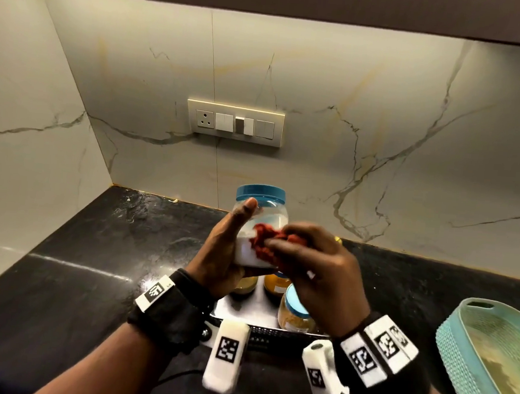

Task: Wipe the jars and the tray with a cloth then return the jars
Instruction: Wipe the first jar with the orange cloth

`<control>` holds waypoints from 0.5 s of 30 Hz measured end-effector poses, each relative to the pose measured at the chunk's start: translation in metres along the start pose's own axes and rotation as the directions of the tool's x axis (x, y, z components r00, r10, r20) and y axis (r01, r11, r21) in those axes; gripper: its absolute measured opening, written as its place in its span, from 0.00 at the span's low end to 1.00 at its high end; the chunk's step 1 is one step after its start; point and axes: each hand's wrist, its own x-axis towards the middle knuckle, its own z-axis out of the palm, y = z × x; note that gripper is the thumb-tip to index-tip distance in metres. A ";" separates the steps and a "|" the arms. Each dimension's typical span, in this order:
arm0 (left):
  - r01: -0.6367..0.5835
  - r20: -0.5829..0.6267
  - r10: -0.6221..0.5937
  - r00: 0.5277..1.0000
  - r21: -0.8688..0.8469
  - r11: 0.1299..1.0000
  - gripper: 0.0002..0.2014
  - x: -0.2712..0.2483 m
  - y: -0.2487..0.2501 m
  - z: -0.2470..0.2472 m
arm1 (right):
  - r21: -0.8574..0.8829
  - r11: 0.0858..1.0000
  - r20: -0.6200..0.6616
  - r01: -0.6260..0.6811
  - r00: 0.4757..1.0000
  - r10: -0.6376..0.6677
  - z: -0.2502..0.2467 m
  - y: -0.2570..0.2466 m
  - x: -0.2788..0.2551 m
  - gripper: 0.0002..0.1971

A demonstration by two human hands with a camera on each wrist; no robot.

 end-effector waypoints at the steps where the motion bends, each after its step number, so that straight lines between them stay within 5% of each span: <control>1: 0.009 0.001 -0.009 1.000 0.017 1.000 0.53 -0.001 0.000 0.000 | 0.047 0.996 -0.027 -0.073 0.997 0.074 -0.002 0.006 0.007 0.14; 4: 0.036 0.010 -0.036 0.999 0.019 0.999 0.47 -0.002 0.000 0.007 | 0.293 0.902 -0.058 -0.316 0.936 0.347 -0.007 0.022 0.023 0.15; 7: 0.029 0.010 -0.029 1.000 -0.022 0.999 0.38 -0.004 0.000 0.011 | 0.503 0.760 -0.025 -0.411 0.872 0.488 0.000 0.025 0.018 0.15; 15: 0.081 -0.082 -0.072 0.994 0.115 0.990 0.34 0.005 0.004 0.005 | 0.335 0.844 -0.097 -0.419 0.875 0.474 0.007 0.028 0.013 0.16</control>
